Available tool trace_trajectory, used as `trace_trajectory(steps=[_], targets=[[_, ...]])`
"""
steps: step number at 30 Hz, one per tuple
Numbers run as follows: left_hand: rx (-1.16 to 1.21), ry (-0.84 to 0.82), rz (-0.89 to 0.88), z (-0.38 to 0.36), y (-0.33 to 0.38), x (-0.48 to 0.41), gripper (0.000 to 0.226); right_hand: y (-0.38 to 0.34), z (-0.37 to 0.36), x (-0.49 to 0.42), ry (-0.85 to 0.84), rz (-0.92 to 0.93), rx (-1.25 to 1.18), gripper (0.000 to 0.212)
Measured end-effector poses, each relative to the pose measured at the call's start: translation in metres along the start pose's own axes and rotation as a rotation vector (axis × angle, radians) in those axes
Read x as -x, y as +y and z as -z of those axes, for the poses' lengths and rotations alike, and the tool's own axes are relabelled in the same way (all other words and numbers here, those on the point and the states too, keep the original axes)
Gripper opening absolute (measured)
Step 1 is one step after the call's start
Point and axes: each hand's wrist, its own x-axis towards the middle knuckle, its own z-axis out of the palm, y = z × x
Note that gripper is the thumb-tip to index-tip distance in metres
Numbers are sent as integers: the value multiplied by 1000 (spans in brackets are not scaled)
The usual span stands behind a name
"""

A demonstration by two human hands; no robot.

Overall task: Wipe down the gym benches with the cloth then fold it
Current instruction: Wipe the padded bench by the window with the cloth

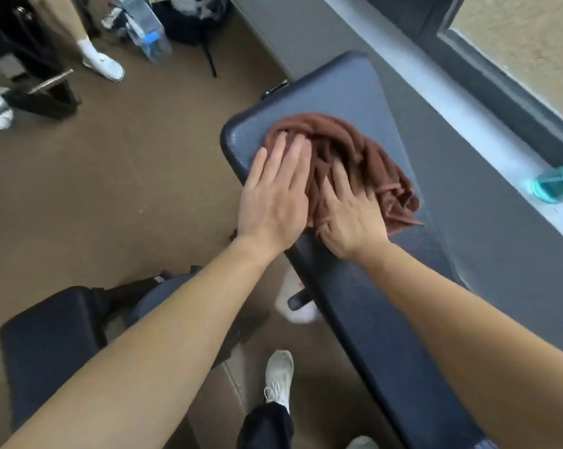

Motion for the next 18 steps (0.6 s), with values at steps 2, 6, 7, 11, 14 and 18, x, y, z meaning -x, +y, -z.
trace_trajectory(steps=[2,6,7,11,14,18], targets=[[130,141,215,2,-25,-29,57,-13,23,-52,103,80,63,76],[477,378,526,-2,-44,-43,48,-38,39,-92,213,153,128,74],[569,401,597,-3,-42,-42,45,-38,38,-92,240,163,112,73],[939,499,927,-9,-11,-24,49,-33,20,-58,276,247,60,68],[1220,422,1107,-27,42,27,55,-23,-10,-7,244,291,70,68],[1540,325,1216,-35,122,108,43,8,-56,90,122,317,101,83]])
